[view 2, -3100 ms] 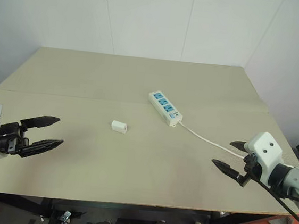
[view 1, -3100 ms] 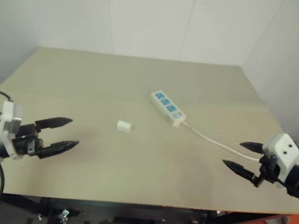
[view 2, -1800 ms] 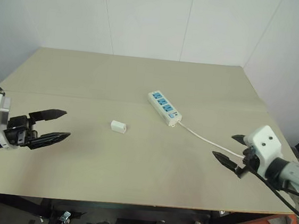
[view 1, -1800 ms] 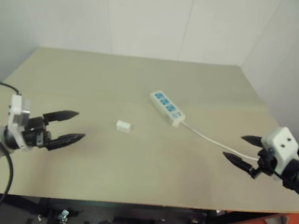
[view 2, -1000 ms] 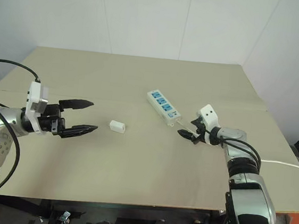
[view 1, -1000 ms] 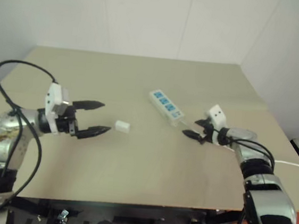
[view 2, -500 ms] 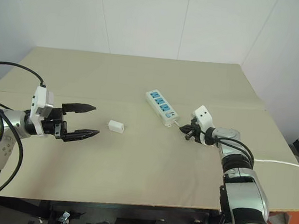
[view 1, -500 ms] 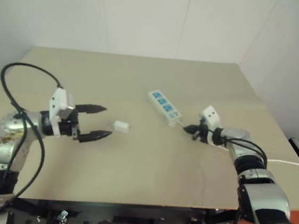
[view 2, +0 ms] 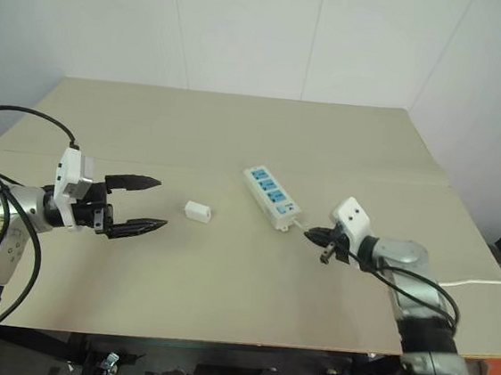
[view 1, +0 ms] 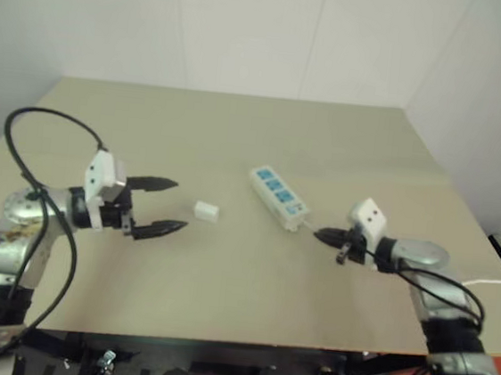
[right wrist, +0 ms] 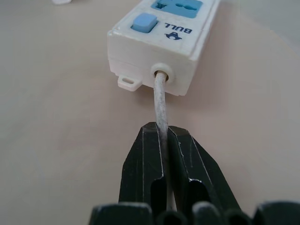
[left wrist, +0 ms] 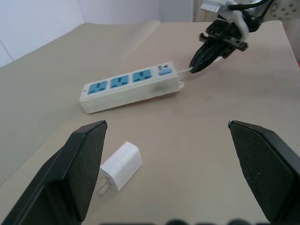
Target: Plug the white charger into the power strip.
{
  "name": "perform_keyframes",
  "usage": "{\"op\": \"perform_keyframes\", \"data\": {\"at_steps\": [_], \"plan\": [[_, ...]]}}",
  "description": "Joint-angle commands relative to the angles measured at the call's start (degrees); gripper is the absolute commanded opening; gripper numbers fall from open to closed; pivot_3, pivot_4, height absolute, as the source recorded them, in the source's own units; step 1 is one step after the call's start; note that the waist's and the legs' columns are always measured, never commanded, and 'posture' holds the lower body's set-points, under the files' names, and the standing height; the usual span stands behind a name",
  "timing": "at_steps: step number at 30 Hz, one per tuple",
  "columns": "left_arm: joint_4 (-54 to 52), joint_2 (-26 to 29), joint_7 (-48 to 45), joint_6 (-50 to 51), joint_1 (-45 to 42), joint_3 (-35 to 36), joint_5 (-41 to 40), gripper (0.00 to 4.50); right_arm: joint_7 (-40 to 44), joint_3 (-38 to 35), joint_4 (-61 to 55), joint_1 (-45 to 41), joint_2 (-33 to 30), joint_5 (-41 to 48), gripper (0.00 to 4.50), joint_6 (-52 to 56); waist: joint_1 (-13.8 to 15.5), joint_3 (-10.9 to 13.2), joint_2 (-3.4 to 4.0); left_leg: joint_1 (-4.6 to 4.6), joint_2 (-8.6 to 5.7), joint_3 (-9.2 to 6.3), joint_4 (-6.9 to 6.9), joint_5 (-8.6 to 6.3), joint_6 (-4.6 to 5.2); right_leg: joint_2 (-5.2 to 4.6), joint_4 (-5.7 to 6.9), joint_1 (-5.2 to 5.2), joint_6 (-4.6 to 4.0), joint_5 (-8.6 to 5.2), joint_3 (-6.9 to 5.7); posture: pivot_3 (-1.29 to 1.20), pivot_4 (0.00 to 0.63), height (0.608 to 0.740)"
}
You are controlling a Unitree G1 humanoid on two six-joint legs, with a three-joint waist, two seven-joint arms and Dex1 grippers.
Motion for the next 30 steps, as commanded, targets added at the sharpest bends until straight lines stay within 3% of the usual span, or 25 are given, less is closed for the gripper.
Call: {"op": "perform_keyframes", "data": {"at_steps": [1,5,18,24,26,30], "plan": [[0.16,0.31,-0.33,-1.21,-1.00,0.26,0.19,4.50,-1.70,-4.18,-9.87,4.59,-2.77,2.32,0.03,3.27,0.06,0.00,0.00,0.02,0.01,-0.01,0.00,0.00,0.00,0.01,0.01,0.01,0.15,-0.10,-0.01,0.00,0.150,0.740],[1.46,-0.07,-0.66,-1.87,-1.85,-0.53,0.60,4.50,-3.69,-5.03,-12.00,6.31,-2.61,3.20,0.03,4.69,-0.18,0.00,0.00,0.04,0.03,0.01,0.00,0.00,0.00,0.04,0.01,0.02,0.16,-0.10,0.01,0.00,0.150,0.740],[2.58,0.05,-1.32,-2.44,-2.40,-0.72,0.95,4.50,-6.75,-7.93,-13.69,7.88,-1.00,7.19,4.48,3.25,0.02,0.00,0.00,0.00,0.02,-0.01,0.00,0.00,0.00,0.03,-0.01,0.02,0.16,-0.11,0.01,0.00,0.150,0.740],[2.58,0.11,-1.39,-2.33,-2.31,-0.60,0.79,4.50,-15.28,-11.31,-16.90,7.08,8.23,11.22,4.48,1.81,-0.05,0.00,-0.01,0.02,0.04,-0.02,0.00,0.00,0.00,0.05,0.01,0.02,0.16,-0.10,0.01,0.00,0.150,0.740],[2.59,-0.01,-1.38,-2.04,-2.43,-0.78,0.69,4.50,-20.04,-10.46,-16.15,7.96,11.73,7.83,4.48,-2.12,-0.01,0.00,0.00,0.01,0.04,-0.03,0.00,0.00,0.00,0.05,0.00,0.02,0.16,-0.10,0.01,0.00,0.150,0.740],[2.71,0.10,-2.03,-1.48,-2.76,-1.20,0.48,4.50,-20.99,-7.42,-13.81,11.40,14.85,5.32,4.48,-7.17,0.42,0.00,0.00,-0.02,0.03,-0.02,0.00,0.00,0.00,0.04,-0.02,0.00,0.15,-0.10,0.00,0.00,0.150,0.740]]}}
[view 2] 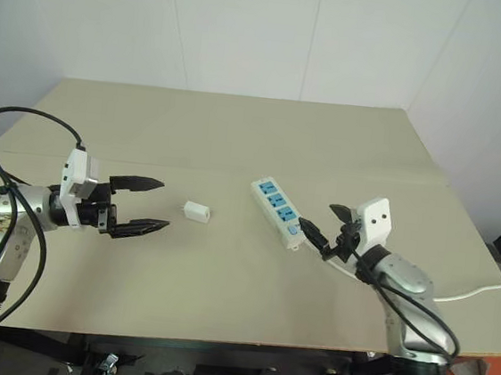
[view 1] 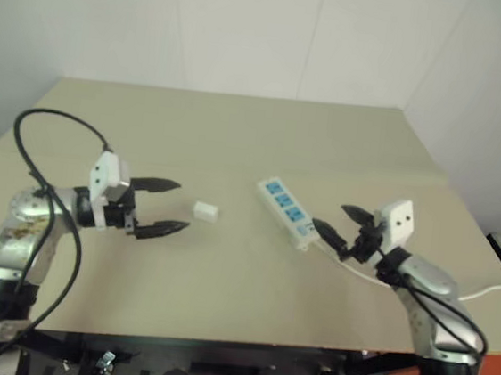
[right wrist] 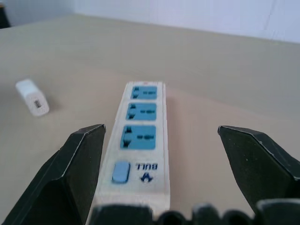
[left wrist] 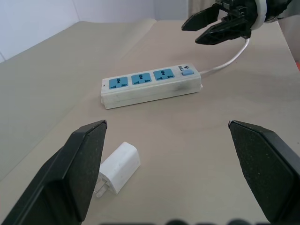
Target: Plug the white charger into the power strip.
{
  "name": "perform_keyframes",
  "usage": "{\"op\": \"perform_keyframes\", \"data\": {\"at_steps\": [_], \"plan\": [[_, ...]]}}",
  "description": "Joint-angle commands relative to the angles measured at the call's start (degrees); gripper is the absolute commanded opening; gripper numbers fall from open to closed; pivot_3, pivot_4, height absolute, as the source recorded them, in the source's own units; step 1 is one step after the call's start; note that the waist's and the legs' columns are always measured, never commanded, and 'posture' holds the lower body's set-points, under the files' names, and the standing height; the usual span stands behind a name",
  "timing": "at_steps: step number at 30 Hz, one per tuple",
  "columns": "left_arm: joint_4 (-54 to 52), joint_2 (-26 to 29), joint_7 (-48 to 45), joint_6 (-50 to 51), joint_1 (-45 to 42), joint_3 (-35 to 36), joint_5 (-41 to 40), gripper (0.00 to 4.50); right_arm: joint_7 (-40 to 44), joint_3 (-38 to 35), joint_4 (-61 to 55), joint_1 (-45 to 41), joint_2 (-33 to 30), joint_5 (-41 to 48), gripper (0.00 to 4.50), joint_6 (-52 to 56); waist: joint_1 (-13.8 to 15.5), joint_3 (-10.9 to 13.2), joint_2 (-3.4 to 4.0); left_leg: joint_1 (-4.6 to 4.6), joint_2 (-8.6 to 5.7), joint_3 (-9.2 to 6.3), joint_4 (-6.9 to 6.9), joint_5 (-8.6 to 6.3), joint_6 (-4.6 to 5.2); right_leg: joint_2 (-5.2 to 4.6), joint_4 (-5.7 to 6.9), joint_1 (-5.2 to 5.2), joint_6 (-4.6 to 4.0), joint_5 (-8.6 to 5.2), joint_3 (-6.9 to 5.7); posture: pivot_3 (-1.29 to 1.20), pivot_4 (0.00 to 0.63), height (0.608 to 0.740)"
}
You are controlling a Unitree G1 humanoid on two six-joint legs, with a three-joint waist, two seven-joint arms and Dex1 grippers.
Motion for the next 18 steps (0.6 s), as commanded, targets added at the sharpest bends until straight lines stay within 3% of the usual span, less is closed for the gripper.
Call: {"op": "perform_keyframes", "data": {"at_steps": [1,18], "plan": [[-0.07,0.47,-0.58,-0.25,-1.24,0.25,-0.21,4.50,-1.46,2.10,0.79,2.12,1.97,-1.97,4.48,-5.61,0.32,0.00,0.00,0.00,0.00,0.01,0.00,0.00,0.00,-0.01,0.00,0.00,0.00,0.00,0.00,0.00,0.150,0.740],[-0.42,0.59,-0.44,-0.15,-1.05,0.32,0.04,4.50,-1.94,5.09,13.95,-0.77,5.93,-4.08,4.48,-15.54,0.37,0.00,0.00,0.07,0.02,0.01,0.00,0.00,0.00,0.02,0.02,0.01,-0.02,0.01,0.01,0.00,0.150,0.740]]}}
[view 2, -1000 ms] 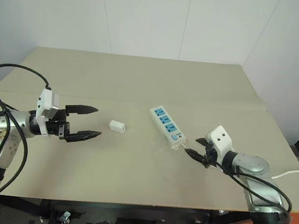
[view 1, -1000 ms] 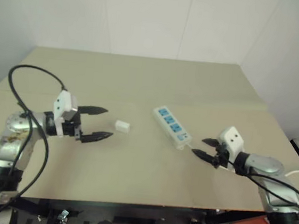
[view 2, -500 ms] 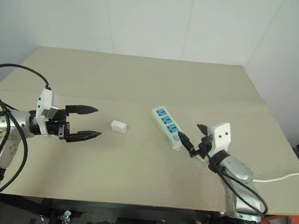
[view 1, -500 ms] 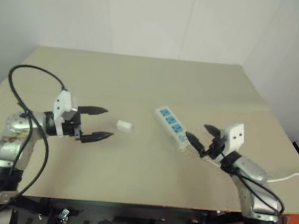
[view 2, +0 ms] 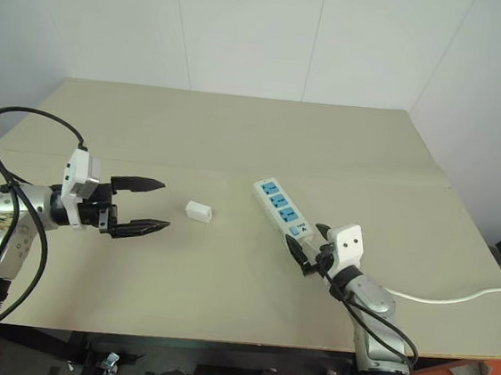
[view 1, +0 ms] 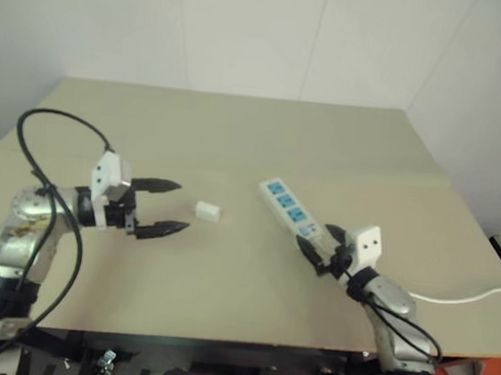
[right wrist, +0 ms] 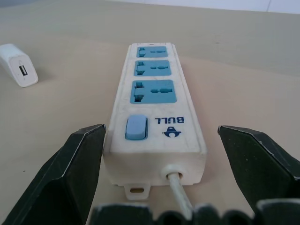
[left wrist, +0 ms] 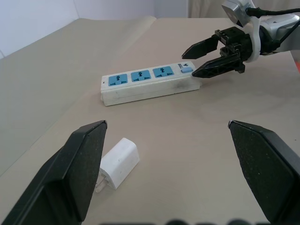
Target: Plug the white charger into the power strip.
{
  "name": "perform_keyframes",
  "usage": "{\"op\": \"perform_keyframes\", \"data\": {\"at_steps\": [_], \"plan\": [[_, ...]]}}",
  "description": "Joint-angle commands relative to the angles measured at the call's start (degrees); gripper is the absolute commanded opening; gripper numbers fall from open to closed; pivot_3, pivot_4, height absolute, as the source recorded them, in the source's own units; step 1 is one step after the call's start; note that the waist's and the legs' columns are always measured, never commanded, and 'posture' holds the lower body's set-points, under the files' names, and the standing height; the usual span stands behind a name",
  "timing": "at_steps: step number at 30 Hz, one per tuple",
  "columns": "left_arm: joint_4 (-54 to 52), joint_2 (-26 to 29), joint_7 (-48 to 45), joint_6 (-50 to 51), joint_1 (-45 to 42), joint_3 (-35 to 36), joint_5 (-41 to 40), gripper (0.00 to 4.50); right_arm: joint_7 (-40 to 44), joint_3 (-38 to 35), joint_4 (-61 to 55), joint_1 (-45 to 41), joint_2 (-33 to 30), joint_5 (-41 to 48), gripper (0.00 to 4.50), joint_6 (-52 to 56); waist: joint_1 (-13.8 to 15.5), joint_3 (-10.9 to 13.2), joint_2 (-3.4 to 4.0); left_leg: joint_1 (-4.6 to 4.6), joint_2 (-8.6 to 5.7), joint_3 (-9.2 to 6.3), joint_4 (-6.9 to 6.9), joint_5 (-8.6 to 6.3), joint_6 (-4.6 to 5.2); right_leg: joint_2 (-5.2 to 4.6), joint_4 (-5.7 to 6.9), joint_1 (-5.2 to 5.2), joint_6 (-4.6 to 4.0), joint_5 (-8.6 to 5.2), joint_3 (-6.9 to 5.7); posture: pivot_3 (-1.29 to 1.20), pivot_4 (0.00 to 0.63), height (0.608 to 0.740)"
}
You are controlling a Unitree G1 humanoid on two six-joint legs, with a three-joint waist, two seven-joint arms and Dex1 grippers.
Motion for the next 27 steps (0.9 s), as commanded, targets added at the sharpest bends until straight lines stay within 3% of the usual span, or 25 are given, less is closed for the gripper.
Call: {"op": "perform_keyframes", "data": {"at_steps": [1,17,22,27], "plan": [[-1.33,0.63,0.10,-0.25,-0.38,0.80,-0.27,4.50,0.12,0.12,1.70,-2.07,0.68,0.26,4.48,-3.10,-0.03,0.00,0.00,-0.02,-0.01,0.01,0.00,0.00,0.00,-0.01,-0.01,0.00,0.00,0.00,0.01,0.00,0.150,0.740],[-2.05,0.65,0.79,-0.18,0.49,0.99,-0.45,4.50,1.17,0.80,7.64,-4.94,2.08,1.25,4.48,-4.93,-0.01,0.00,0.00,0.00,0.00,-0.01,0.00,0.00,0.00,-0.01,0.01,0.00,-0.05,0.03,0.00,0.00,0.150,0.740],[-1.80,0.56,0.83,-0.48,0.43,0.92,-0.28,4.50,1.84,0.01,7.92,-5.12,2.33,2.07,3.41,-4.90,-0.06,0.00,0.00,0.00,0.00,0.00,0.00,0.00,0.00,-0.01,0.00,0.00,-0.04,0.03,0.00,0.00,0.150,0.740],[-1.49,0.36,0.93,-0.58,0.05,0.71,-0.15,4.50,1.74,0.12,8.33,-5.46,2.09,1.53,3.41,-5.13,-0.07,0.00,0.00,0.00,0.00,0.00,0.00,0.00,0.00,0.00,0.01,0.00,-0.03,0.02,0.00,0.00,0.150,0.740]]}}
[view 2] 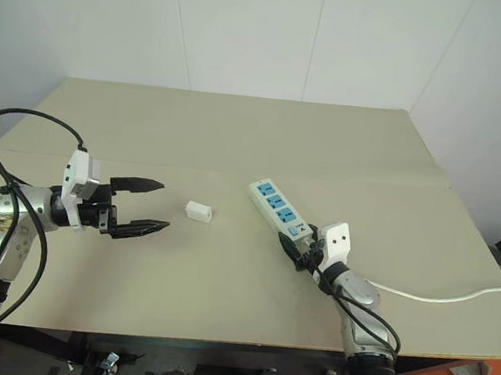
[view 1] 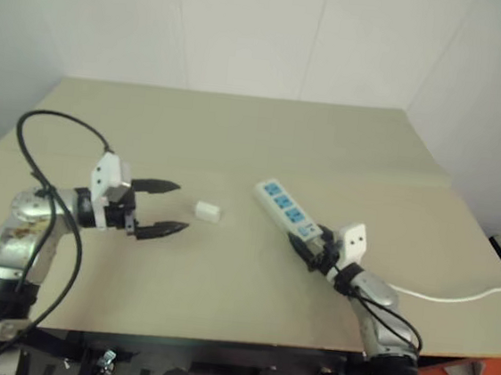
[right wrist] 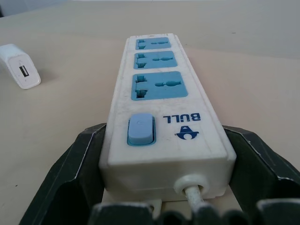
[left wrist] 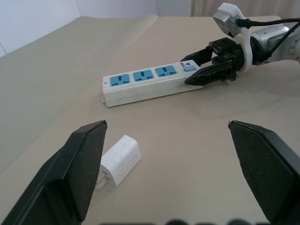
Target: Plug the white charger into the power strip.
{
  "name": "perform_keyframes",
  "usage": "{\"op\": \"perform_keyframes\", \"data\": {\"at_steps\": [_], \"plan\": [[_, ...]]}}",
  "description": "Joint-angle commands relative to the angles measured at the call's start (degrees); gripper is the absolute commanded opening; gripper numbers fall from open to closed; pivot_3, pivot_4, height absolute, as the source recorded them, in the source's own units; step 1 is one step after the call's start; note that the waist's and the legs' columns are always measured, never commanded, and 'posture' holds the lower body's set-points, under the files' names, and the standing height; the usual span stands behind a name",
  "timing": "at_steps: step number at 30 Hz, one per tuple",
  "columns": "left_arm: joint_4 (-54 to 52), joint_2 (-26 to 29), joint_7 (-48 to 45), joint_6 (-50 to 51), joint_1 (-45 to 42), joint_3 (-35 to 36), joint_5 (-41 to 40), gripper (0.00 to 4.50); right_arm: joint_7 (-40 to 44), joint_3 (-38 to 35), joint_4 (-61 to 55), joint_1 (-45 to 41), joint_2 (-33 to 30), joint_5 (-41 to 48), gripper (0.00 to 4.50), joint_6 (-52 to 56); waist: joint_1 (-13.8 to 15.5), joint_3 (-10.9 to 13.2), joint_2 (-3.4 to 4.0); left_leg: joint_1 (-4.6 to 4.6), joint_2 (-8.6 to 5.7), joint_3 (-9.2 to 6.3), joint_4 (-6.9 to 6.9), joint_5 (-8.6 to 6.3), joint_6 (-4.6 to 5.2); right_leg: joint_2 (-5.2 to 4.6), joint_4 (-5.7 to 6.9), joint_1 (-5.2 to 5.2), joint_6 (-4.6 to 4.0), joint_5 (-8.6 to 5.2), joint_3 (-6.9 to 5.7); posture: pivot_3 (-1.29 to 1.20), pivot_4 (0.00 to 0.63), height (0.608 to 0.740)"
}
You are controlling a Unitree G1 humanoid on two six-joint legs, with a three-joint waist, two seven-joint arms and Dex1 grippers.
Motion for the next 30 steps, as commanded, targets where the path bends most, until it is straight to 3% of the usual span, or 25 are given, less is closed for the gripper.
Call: {"op": "perform_keyframes", "data": {"at_steps": [1,7,15,24,30], "plan": [[-1.25,0.21,0.21,-0.65,-0.52,0.64,-0.11,4.50,0.37,-0.71,-0.80,-1.09,-0.17,0.91,3.41,-1.47,-0.01,0.00,0.00,0.00,0.00,0.00,0.00,0.00,0.00,0.00,0.00,0.00,0.00,0.00,0.00,0.00,0.150,0.740],[-1.56,0.37,0.06,-0.91,-0.36,0.85,-0.22,4.50,4.92,0.53,-3.47,0.74,-1.67,1.67,3.41,-2.09,0.04,0.00,0.00,-0.01,0.00,-0.01,0.00,0.00,0.00,0.00,-0.01,0.00,-0.01,0.00,0.00,0.00,0.150,0.740],[4.23,2.43,-2.83,-2.89,-5.78,-0.05,2.04,4.50,19.88,0.69,-5.55,1.36,-12.30,3.89,3.41,-2.31,0.22,0.01,0.01,0.00,-0.02,0.00,0.00,0.00,0.00,0.00,-0.01,0.01,0.03,-0.02,-0.01,0.00,0.150,0.740],[16.24,1.76,1.00,-8.15,-20.01,-7.96,15.49,4.50,25.40,-0.65,-4.04,3.65,-19.10,4.16,3.41,-3.60,0.58,0.01,-0.01,-0.01,-0.05,-0.02,0.02,0.00,0.00,-0.01,-0.04,0.06,0.05,-0.02,-0.03,0.00,0.150,0.740],[29.99,0.91,-9.65,-17.83,-32.94,-11.38,17.74,4.50,29.05,0.24,-5.60,6.36,-20.41,5.95,3.41,-2.48,0.30,0.01,-0.01,-0.04,-0.08,-0.02,0.03,0.00,0.00,-0.01,-0.04,0.06,0.06,-0.02,-0.02,0.00,0.150,0.740]]}}
